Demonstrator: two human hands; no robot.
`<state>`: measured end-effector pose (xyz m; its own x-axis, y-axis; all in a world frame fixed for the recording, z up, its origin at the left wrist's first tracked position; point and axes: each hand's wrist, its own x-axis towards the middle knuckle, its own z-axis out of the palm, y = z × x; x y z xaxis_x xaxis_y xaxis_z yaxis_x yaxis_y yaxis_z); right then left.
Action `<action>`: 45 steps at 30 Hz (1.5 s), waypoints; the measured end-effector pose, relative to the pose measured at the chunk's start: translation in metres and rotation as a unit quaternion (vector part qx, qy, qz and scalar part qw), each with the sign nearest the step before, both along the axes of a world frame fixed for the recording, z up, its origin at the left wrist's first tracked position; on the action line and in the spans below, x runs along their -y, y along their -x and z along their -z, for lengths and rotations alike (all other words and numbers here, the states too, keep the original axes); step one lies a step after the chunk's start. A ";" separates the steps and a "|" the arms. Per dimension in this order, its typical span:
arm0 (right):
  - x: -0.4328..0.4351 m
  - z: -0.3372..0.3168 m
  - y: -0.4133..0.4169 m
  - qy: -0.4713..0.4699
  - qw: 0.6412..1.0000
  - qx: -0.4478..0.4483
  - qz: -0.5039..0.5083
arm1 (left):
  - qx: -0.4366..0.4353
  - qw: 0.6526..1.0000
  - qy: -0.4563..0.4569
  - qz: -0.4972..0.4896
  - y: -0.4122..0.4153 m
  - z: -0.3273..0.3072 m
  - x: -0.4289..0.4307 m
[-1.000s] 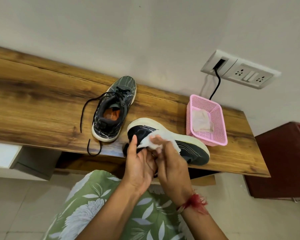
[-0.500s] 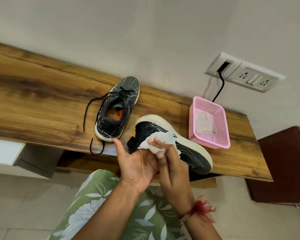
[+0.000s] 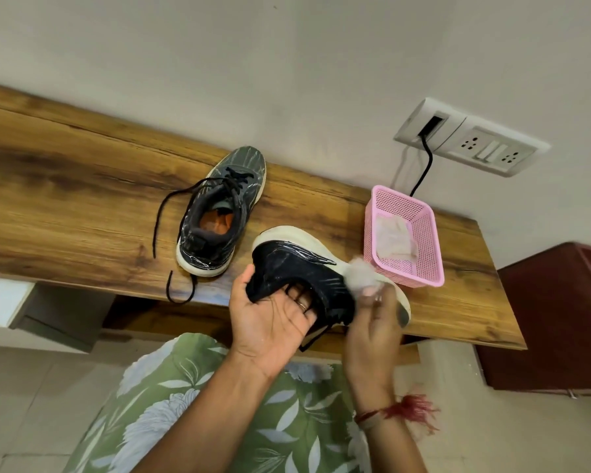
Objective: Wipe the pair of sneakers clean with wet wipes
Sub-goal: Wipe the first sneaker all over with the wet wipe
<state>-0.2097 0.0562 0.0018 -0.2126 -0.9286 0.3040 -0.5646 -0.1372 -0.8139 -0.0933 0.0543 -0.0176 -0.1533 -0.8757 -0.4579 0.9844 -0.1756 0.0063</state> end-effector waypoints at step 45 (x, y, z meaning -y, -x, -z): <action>-0.014 -0.002 -0.024 0.084 0.966 -0.107 -0.219 | 0.098 0.995 0.025 0.025 0.012 -0.009 -0.007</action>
<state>-0.1862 0.0700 0.0042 0.2744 -0.8489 0.4517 -0.5749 -0.5213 -0.6306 -0.1055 0.0613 -0.0090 -0.1090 -0.8915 -0.4397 0.9534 -0.2190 0.2077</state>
